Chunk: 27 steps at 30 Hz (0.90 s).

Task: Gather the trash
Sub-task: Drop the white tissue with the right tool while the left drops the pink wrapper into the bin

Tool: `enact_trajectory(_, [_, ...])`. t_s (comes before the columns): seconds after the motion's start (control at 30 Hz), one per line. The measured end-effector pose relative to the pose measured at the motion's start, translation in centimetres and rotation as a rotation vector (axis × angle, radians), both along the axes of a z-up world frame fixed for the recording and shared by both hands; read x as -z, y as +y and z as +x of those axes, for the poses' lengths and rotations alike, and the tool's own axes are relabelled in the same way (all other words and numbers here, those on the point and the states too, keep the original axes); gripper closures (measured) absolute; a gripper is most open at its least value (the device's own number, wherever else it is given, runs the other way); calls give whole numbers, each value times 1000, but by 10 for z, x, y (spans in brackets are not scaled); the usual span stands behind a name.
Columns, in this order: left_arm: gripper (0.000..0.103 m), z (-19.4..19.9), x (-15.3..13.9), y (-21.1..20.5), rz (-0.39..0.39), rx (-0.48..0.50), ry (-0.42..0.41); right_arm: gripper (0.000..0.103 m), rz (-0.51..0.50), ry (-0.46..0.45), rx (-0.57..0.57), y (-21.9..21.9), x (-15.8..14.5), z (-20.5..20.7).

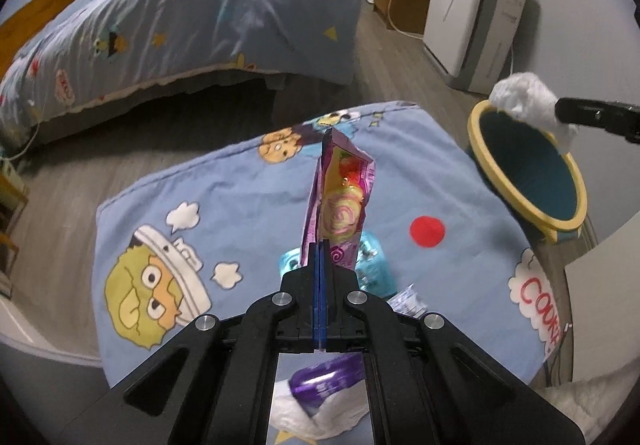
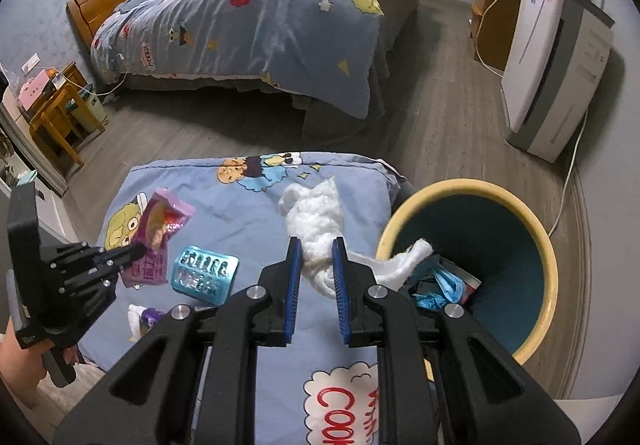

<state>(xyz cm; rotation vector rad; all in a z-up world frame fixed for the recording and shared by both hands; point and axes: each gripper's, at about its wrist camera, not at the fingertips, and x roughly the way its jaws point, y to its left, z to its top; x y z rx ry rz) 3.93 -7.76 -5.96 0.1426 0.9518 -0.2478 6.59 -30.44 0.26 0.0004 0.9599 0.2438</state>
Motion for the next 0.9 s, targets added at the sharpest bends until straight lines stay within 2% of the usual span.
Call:
enact_trajectory(0.17, [102,-1,-12,-21,6,47,-33,87,2,5,33,-18,-1,-1])
enact_trajectory(0.3, [102,-3,-25,-37,-26,87,-54,87,-2,14,77,-42,-5,0])
enact_trajectory(0.47, [102,-9,-37,-64,-23,161,-82,88,-33,-11,135,-70,-9,3])
enact_trajectory(0.63, [102,-11,-40,-95,-37,236,-70,87,-18,-3,235,-103,0,8])
enact_trajectory(0.9, [102,-9,-29,-164,-11,372,-52,87,-26,-4,359,-138,16,9])
